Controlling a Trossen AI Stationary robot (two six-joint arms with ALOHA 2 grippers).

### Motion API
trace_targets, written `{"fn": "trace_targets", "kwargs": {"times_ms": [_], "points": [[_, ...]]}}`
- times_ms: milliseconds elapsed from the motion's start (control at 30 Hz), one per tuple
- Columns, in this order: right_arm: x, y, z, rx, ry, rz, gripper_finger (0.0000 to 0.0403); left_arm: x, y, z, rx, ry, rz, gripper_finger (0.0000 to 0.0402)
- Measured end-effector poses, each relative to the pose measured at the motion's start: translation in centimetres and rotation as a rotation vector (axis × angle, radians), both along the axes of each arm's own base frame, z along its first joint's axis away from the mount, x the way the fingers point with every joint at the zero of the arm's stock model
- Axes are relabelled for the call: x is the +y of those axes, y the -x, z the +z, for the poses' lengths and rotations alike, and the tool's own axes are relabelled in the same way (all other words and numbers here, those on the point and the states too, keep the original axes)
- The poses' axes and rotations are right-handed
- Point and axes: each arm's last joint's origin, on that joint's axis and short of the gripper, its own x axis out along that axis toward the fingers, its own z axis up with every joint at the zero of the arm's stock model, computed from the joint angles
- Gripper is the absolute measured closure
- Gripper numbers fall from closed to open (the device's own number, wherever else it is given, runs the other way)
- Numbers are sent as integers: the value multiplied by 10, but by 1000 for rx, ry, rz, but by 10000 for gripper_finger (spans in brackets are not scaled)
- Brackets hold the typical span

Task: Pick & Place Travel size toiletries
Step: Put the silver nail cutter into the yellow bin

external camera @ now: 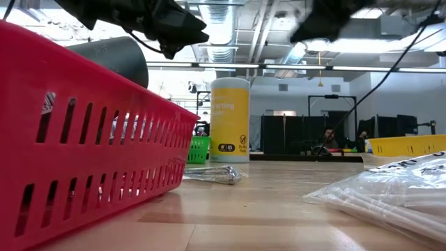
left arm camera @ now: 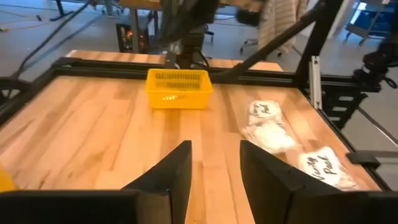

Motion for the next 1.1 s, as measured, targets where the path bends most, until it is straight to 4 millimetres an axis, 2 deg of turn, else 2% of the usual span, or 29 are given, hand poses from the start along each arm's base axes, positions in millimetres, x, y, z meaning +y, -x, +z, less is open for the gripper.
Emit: {"fn": "trace_targets", "kwargs": {"times_ms": [167, 367, 633, 1100], "points": [[-6, 29, -11, 174, -138, -151, 402, -6, 0, 0, 3, 1, -23, 285], [-6, 52, -26, 371, -249, -329, 402, -8, 0, 0, 3, 2, -30, 289], [-4, 67, -44, 519, -397, -432, 402, -8, 0, 0, 3, 2, -30, 289], [-22, 80, -84, 717, -628, -521, 402, -8, 0, -1, 5, 2, -29, 289]]}}
